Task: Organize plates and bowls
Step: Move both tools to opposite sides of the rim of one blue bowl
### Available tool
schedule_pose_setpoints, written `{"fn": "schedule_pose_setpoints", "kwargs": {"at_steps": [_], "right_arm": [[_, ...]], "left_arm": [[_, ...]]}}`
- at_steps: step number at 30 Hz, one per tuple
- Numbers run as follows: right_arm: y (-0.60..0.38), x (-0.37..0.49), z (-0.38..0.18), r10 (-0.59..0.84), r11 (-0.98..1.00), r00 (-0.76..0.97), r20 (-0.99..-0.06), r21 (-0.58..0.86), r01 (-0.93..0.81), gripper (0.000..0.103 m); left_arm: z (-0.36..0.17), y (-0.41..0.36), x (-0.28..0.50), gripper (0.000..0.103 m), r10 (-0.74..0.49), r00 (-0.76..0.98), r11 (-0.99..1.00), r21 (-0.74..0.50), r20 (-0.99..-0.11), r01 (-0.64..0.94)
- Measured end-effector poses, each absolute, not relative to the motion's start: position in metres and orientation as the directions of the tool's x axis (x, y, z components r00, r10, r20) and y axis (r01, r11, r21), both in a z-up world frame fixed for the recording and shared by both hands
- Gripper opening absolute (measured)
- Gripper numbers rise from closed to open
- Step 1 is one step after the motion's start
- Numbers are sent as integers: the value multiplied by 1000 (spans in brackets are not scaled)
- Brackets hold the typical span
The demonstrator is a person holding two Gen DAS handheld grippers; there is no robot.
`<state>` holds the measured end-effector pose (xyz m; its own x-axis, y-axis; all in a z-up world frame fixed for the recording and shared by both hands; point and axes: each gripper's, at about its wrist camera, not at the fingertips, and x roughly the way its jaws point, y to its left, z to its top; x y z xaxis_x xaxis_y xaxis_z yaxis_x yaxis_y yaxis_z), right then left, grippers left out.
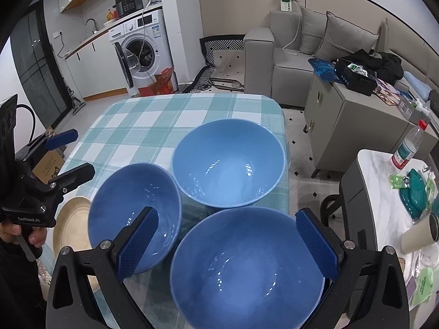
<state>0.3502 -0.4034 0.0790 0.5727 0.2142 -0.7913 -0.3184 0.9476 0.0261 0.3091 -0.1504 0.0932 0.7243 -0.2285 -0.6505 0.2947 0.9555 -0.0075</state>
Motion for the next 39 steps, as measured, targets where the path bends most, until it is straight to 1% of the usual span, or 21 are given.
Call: {"fn": "schedule_pose_setpoints", "kwargs": {"at_steps": [18,28,39], "right_arm": [[-417,391,61,202,959,543,-815,52,-279,102],[-420,409,52,170,967,536,-827,35,-253,102],[-421,428,32,162,970,502,-850,44,-238,102]], "left_arm": [[80,-166,348,103,-233,698,954,-20,-677,299],[74,-180,368,103,-244,680,949,-25,-691,314],[64,-193,385,103,-244,654,945,-22,-716,327]]}}
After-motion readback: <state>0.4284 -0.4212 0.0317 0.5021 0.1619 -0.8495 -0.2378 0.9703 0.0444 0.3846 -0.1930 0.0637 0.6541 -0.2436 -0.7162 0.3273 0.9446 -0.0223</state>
